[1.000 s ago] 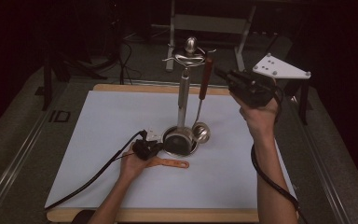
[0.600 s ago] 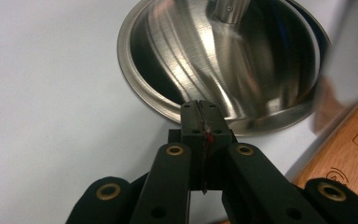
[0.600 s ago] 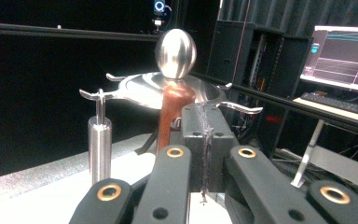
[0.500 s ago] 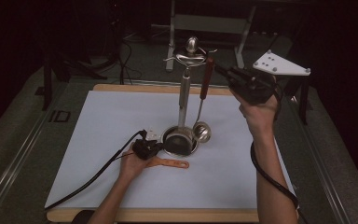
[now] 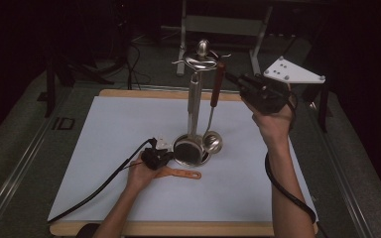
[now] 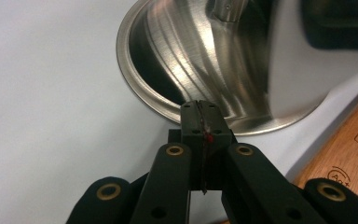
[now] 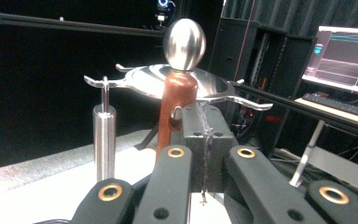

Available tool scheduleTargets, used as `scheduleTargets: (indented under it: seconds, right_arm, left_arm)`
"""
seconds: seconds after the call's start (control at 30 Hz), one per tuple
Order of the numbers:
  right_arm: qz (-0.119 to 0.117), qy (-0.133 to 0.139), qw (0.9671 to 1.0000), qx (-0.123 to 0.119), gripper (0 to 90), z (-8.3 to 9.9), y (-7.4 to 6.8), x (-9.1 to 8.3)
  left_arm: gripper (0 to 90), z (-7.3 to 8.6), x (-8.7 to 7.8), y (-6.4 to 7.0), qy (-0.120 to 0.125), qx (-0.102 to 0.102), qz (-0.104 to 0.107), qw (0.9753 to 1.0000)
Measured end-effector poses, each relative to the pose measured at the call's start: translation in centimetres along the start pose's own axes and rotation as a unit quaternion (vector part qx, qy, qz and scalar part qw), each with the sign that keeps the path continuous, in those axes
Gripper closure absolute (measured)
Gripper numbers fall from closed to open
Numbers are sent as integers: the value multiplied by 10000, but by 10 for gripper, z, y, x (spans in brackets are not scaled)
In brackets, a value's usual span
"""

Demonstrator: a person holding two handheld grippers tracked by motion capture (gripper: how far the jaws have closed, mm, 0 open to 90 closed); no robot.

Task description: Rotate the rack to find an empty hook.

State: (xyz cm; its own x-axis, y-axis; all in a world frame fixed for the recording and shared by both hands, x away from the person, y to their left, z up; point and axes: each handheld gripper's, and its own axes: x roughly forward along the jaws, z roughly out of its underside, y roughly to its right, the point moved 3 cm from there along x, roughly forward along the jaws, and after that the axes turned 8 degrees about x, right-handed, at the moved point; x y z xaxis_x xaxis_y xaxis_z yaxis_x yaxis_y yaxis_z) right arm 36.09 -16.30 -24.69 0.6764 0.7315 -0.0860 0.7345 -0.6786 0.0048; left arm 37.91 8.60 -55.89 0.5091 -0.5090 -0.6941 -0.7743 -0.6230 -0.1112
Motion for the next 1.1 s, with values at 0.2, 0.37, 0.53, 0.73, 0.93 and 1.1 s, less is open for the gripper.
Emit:
scheduleTargets:
  seconds: [0.2, 0.37, 0.53, 0.73, 0.93, 1.1]
  right_arm:
    - [-8, 9, 9999, -148, 900, 0, -8, 0]
    - [14, 8, 9996, -299, 900, 0, -14, 0]
    - [87, 20, 9996, -273, 900, 1, -12, -1]
    - [222, 33, 9990, -389, 900, 3, -14, -3]
    - [275, 6, 9982, -525, 900, 3, -19, -2]
    - [269, -10, 9978, -602, 900, 4, -22, -2]
  left_arm:
    - [900, 0, 0, 0, -15, 19, -1, 10000]
    - [900, 0, 0, 0, -14, 13, -25, 10000]
    - [900, 0, 0, 1, -10, 2, -37, 10000]
    - [900, 0, 0, 1, -24, 3, -33, 10000]
    - [900, 0, 0, 1, -29, 0, -38, 10000]
    - [900, 0, 0, 1, -30, 6, -40, 10000]
